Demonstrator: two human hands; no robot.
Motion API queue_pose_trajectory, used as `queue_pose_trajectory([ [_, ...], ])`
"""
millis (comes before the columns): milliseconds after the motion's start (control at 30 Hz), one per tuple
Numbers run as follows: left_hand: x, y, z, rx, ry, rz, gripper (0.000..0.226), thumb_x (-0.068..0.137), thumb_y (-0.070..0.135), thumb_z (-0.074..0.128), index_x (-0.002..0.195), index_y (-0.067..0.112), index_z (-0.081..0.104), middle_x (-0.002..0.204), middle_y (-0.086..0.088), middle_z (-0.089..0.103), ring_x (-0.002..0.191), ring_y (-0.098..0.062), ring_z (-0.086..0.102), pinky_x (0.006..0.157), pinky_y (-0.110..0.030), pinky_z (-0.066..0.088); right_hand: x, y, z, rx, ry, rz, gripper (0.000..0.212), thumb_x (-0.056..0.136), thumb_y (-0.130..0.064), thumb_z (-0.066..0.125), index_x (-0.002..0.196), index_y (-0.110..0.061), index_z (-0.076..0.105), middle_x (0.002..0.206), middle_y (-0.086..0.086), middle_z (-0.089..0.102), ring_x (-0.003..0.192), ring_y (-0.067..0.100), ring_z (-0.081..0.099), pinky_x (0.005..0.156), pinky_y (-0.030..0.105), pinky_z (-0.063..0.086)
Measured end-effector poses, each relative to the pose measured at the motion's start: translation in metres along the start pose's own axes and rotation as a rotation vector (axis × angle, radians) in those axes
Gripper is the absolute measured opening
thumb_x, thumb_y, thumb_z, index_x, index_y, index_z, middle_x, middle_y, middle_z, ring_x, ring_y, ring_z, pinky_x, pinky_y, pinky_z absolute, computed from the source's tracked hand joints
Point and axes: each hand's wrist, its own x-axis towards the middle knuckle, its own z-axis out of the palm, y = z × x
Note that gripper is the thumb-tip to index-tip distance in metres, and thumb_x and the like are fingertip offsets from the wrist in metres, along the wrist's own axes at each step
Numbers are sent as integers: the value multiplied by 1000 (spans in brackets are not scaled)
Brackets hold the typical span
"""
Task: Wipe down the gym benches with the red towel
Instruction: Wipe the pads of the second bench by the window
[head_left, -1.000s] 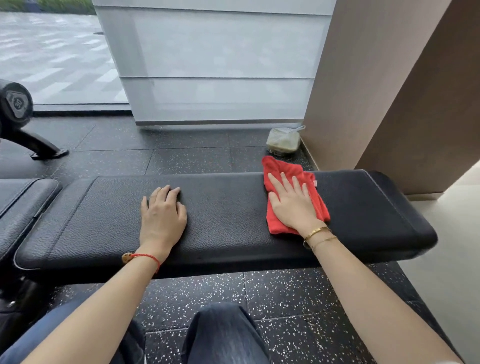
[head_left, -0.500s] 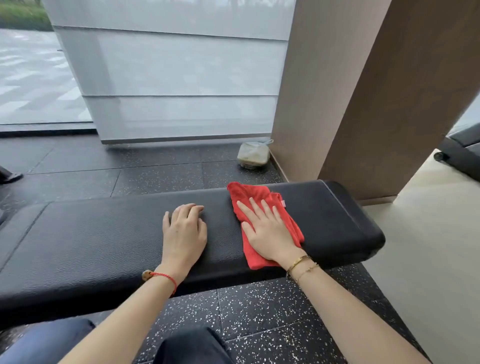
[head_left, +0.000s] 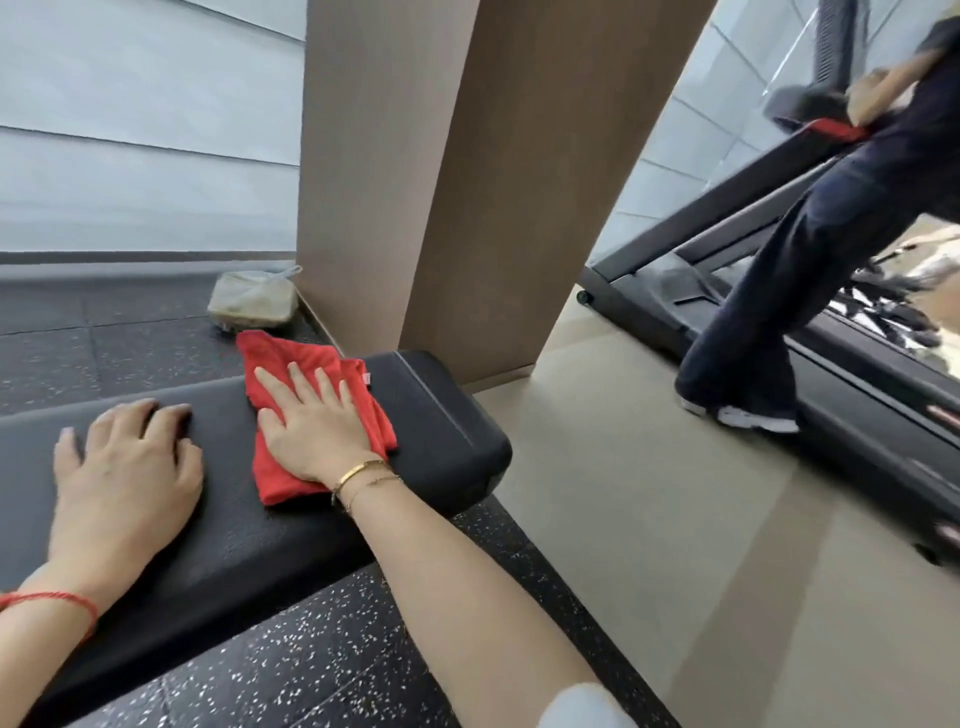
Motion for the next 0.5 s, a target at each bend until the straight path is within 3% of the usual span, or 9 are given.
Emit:
queue_pose_trajectory([
  [167, -10, 12, -16, 13, -14, 21, 41, 93, 25, 41, 129, 12, 55, 139, -14, 49, 135, -32, 37, 117, -56, 15, 16, 10, -4, -43, 7, 35, 54, 101, -39, 23, 154, -37, 10, 164, -1, 4, 151, 26, 1, 121, 45, -7],
  [500, -10, 12, -22, 44, -28, 5, 43, 95, 24, 43, 136, 14, 50, 143, -8, 45, 138, -27, 33, 118, -54, 14, 17, 10, 2, -70, 22, -14, 55, 101, -40, 22, 154, -39, 7, 164, -2, 3, 151, 25, -2, 120, 43, -9],
])
